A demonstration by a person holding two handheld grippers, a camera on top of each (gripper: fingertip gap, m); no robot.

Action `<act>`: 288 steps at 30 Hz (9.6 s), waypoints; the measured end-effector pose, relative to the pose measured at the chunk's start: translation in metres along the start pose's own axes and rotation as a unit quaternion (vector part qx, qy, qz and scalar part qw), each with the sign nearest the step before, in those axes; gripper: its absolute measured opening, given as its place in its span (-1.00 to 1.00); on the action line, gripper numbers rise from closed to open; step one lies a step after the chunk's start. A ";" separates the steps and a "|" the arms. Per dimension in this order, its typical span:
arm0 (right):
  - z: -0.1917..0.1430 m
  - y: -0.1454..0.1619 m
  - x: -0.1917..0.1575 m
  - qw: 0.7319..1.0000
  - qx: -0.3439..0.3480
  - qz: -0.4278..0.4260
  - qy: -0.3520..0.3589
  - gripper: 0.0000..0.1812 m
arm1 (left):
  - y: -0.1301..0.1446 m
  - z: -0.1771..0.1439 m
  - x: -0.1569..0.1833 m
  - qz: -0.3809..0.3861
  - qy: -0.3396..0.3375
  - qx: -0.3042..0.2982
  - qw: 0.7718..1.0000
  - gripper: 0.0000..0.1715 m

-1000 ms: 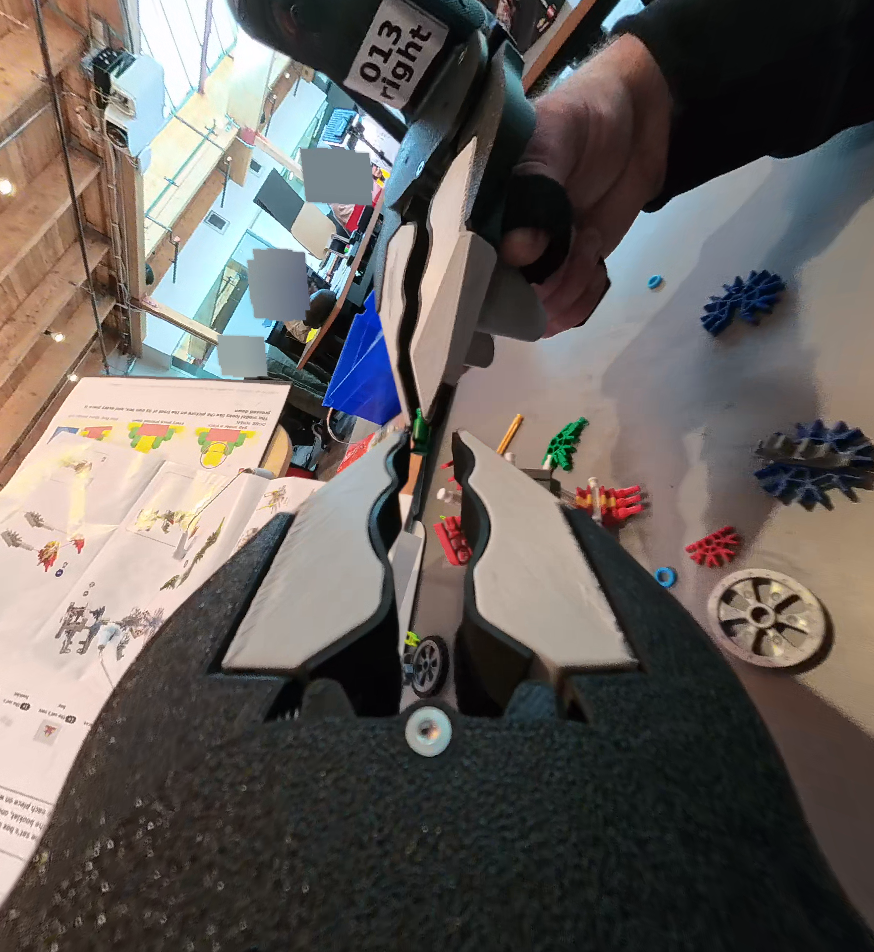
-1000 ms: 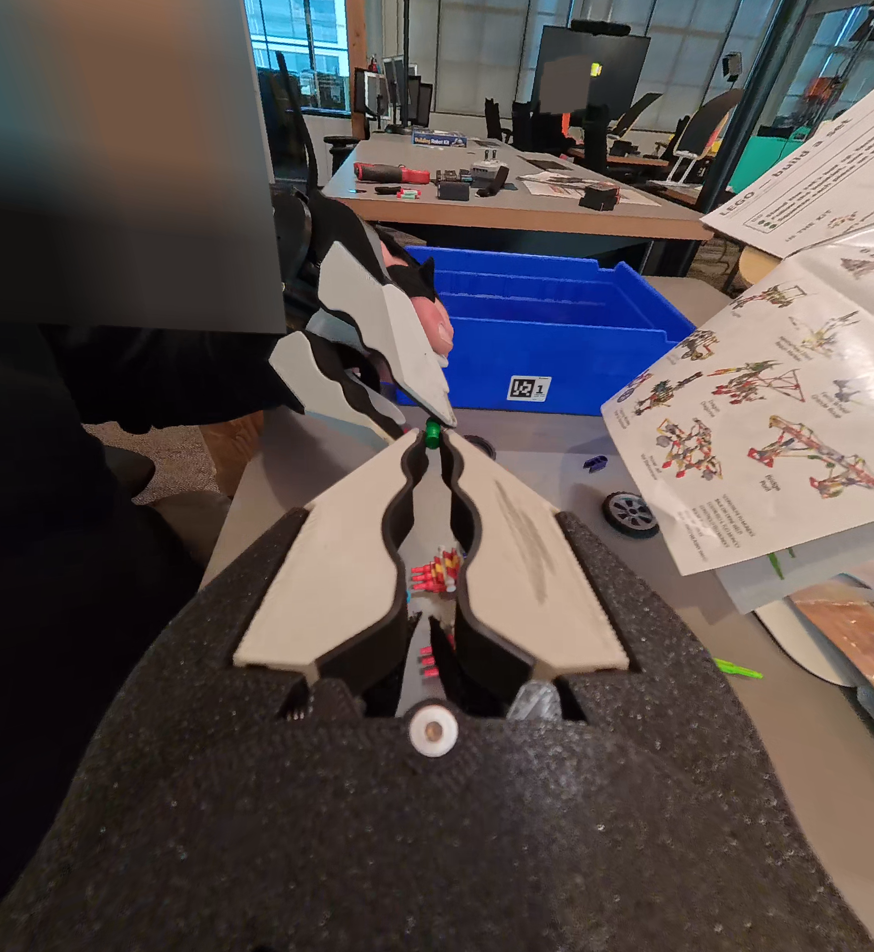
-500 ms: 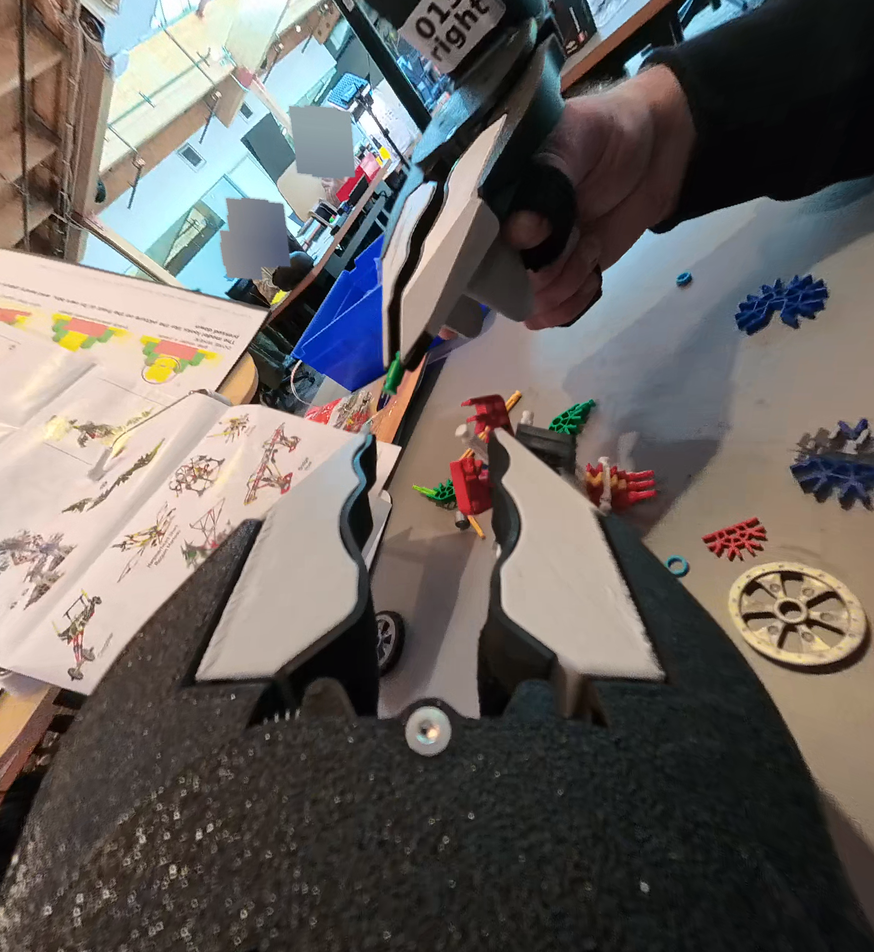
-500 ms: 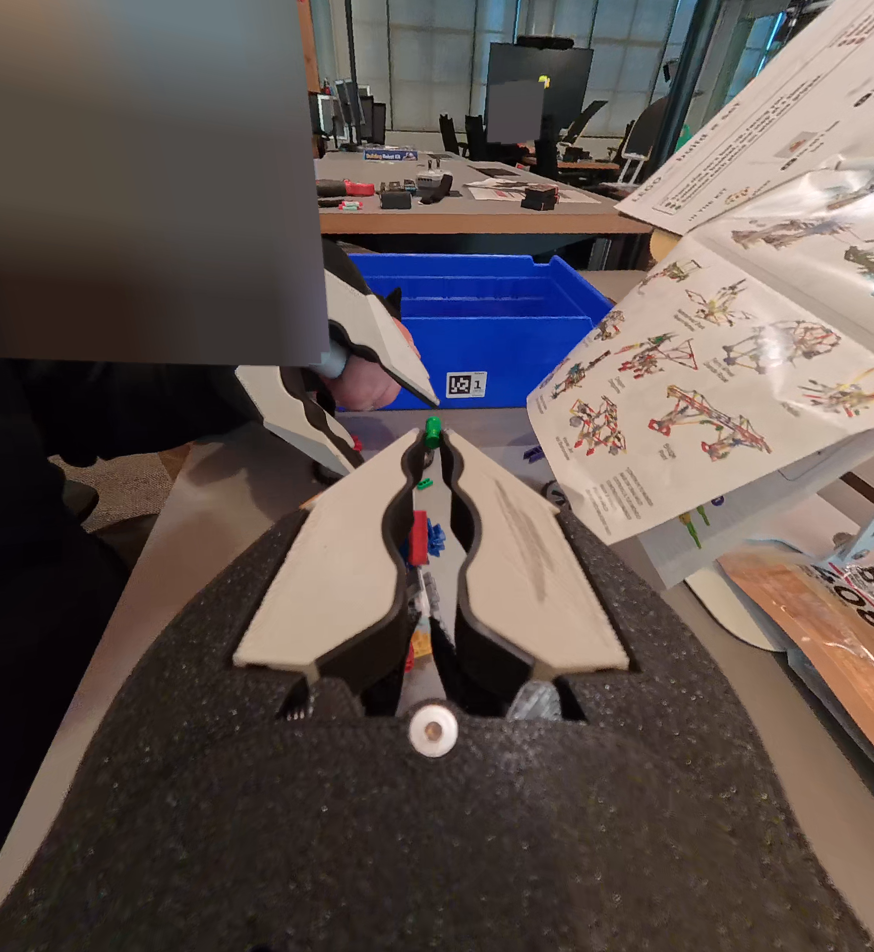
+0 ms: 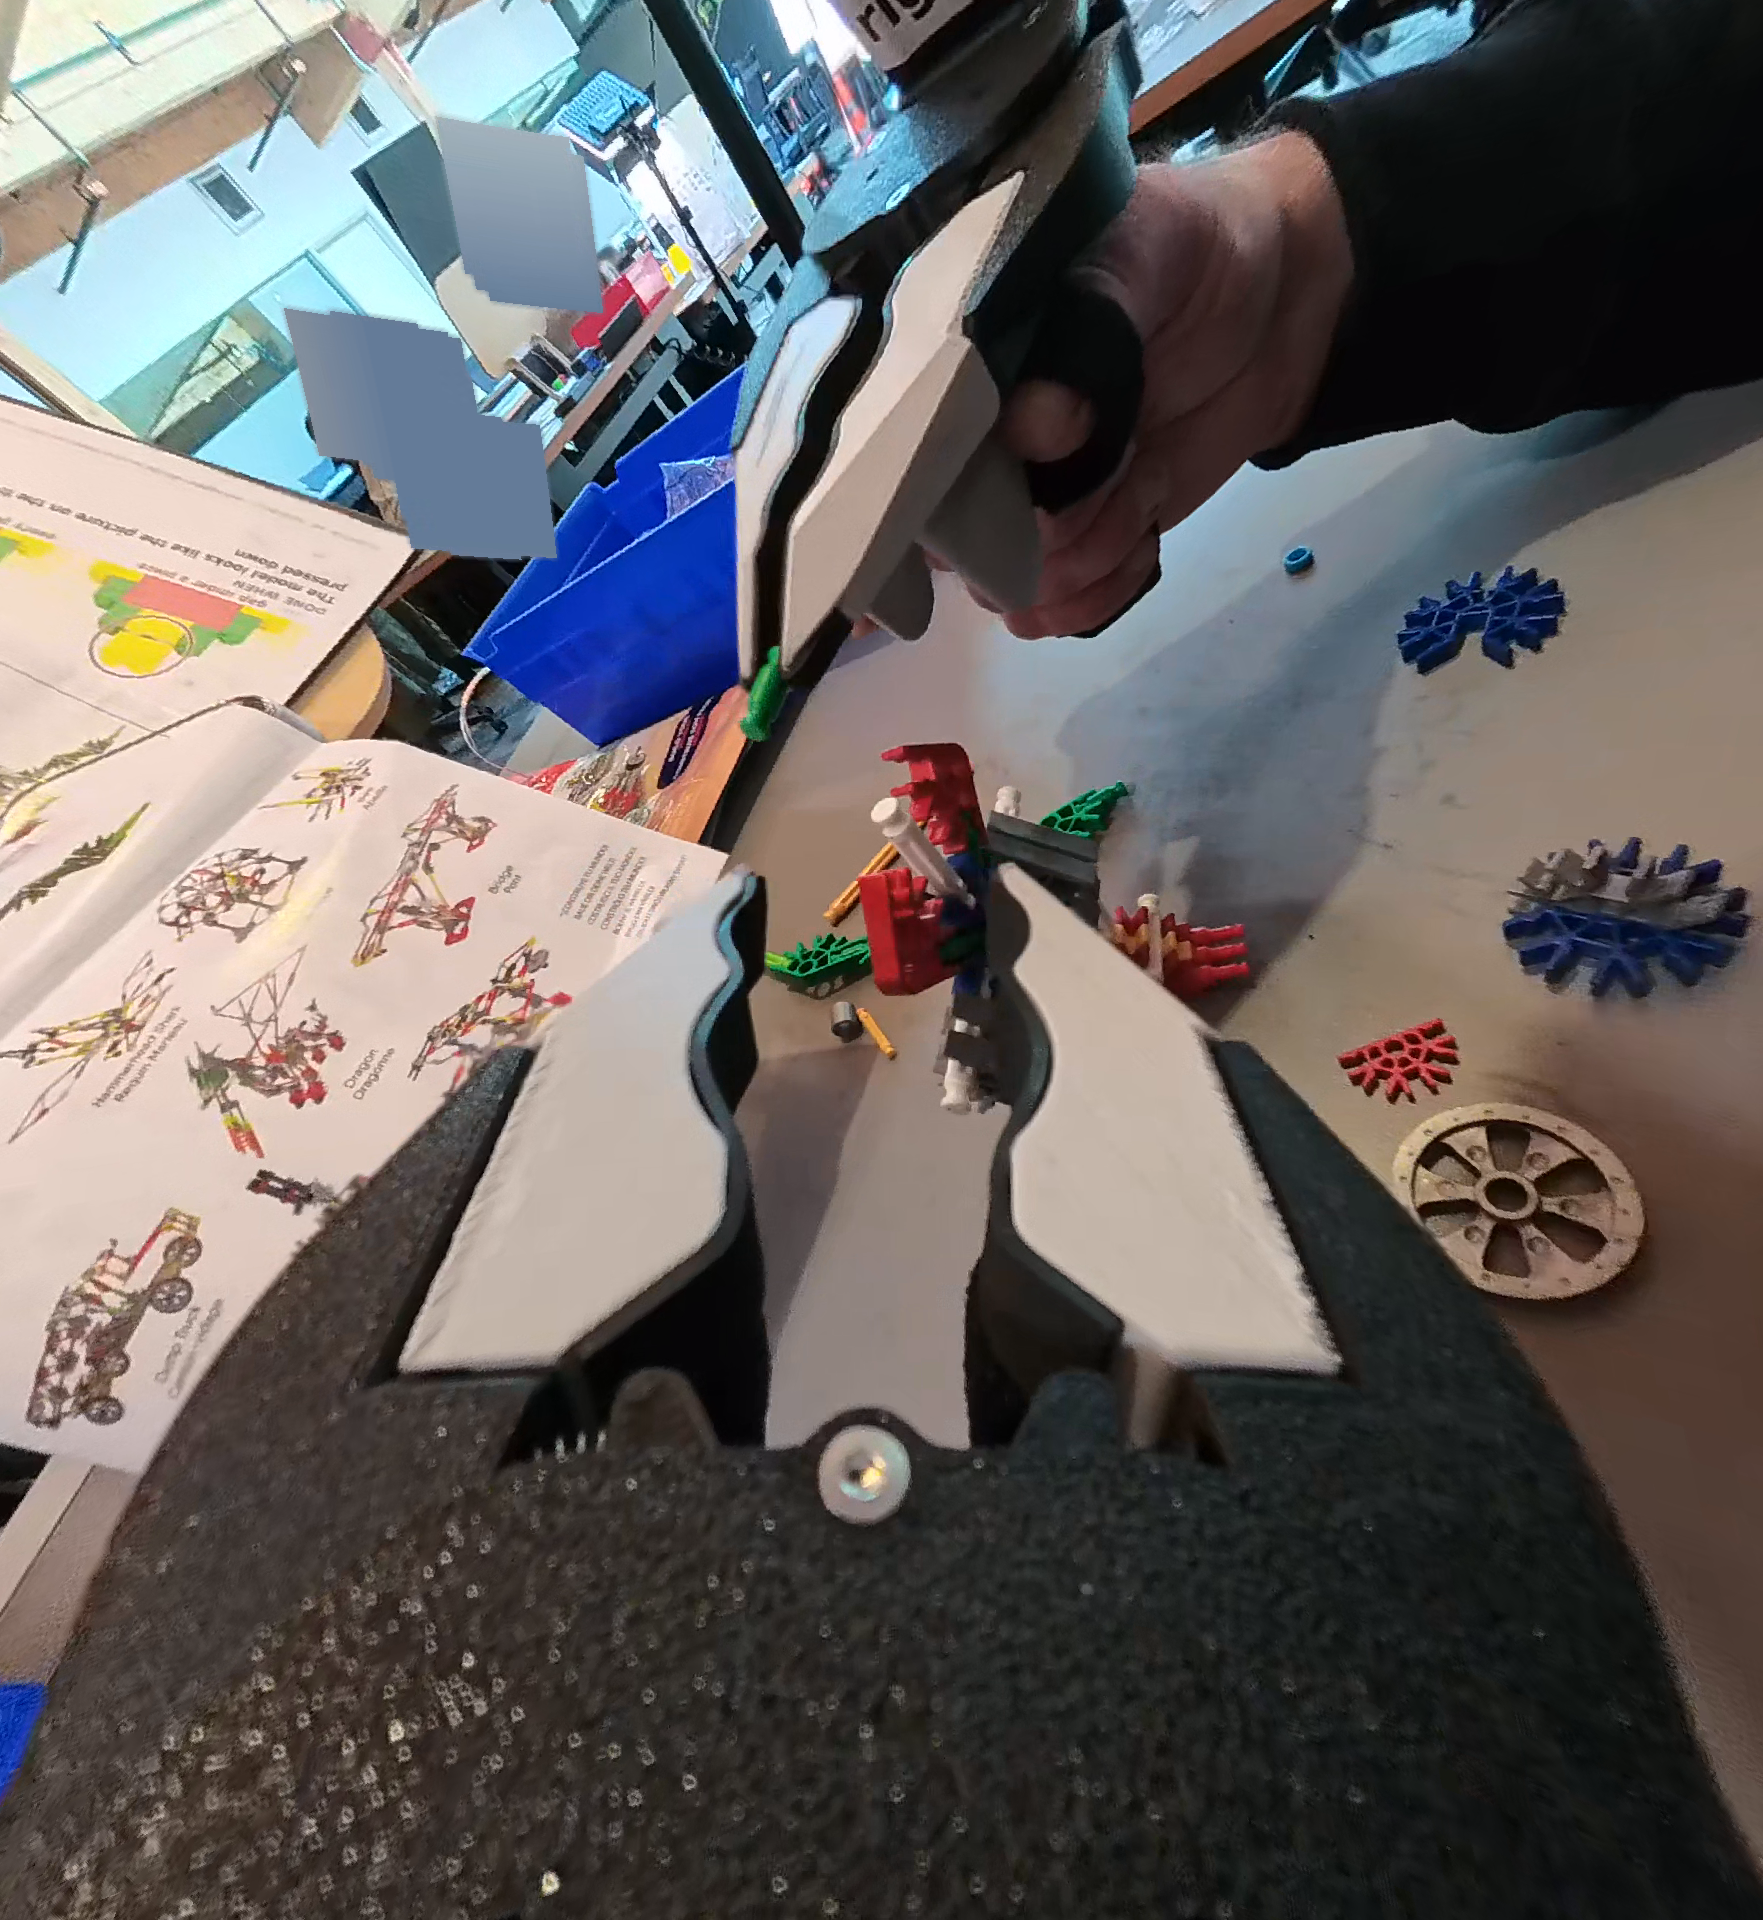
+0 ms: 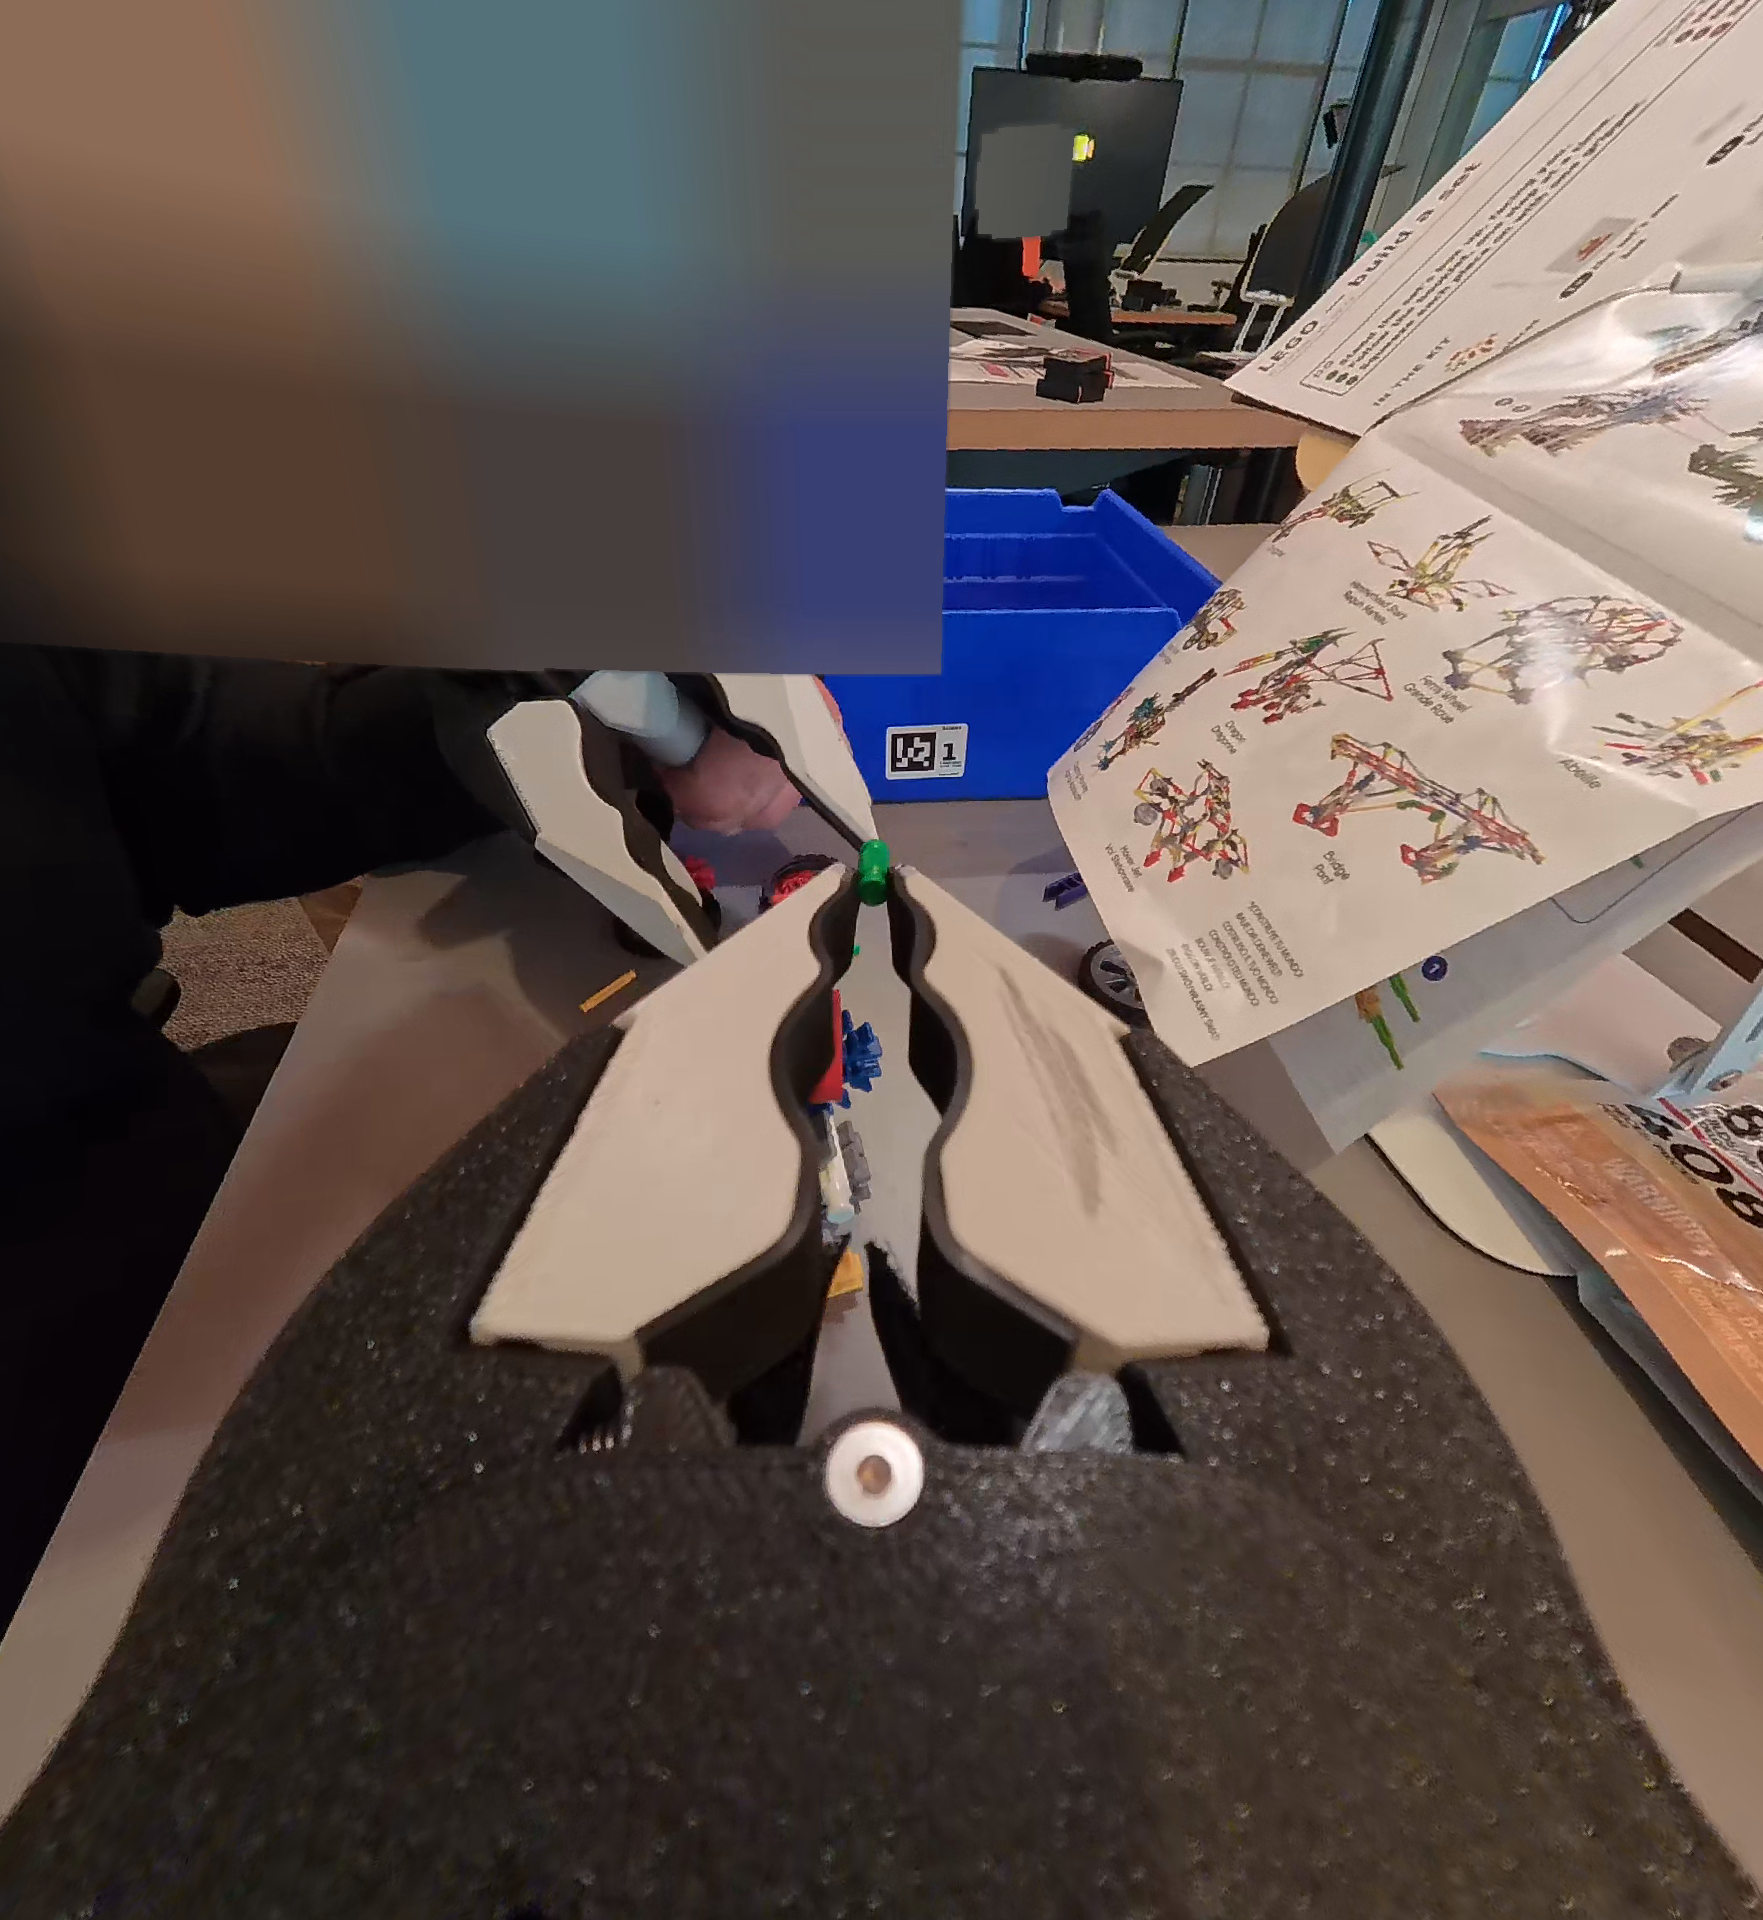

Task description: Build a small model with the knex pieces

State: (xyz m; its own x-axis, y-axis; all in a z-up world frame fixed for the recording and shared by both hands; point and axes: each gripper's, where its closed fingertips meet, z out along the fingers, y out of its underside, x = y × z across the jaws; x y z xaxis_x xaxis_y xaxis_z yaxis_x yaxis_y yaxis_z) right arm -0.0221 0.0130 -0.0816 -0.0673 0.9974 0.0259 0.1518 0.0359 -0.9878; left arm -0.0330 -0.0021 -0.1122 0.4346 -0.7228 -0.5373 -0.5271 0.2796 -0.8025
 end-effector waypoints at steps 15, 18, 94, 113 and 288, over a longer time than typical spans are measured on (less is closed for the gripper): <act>0.000 0.001 -0.001 1.000 -0.005 -0.006 0.002 -0.95 | 0.012 0.005 0.004 -0.022 0.018 -0.023 0.999 -0.60; 0.000 0.002 -0.002 1.000 -0.008 -0.009 0.002 -0.95 | 0.013 0.005 0.004 -0.025 0.020 -0.023 0.999 -0.64; 0.006 0.023 -0.026 0.986 -0.147 -0.081 -0.020 -0.95 | 0.026 0.013 0.014 -0.086 0.061 -0.035 0.994 -0.69; 0.021 0.023 -0.023 0.960 -0.246 -0.134 0.014 -0.95 | 0.008 0.006 0.011 -0.096 0.054 0.002 0.994 -0.76; 0.026 0.031 0.000 0.938 -0.267 -0.220 -0.003 -0.93 | 0.013 0.019 -0.005 -0.087 -0.017 -0.012 0.996 -0.96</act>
State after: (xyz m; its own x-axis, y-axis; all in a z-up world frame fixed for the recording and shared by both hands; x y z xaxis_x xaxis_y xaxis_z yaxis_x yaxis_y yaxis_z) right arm -0.0434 0.0123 -0.1160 -0.2440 0.8781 0.4116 0.5796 0.4724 -0.6640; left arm -0.0276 0.0171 -0.1249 0.5455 -0.7368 -0.3995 -0.4587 0.1365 -0.8780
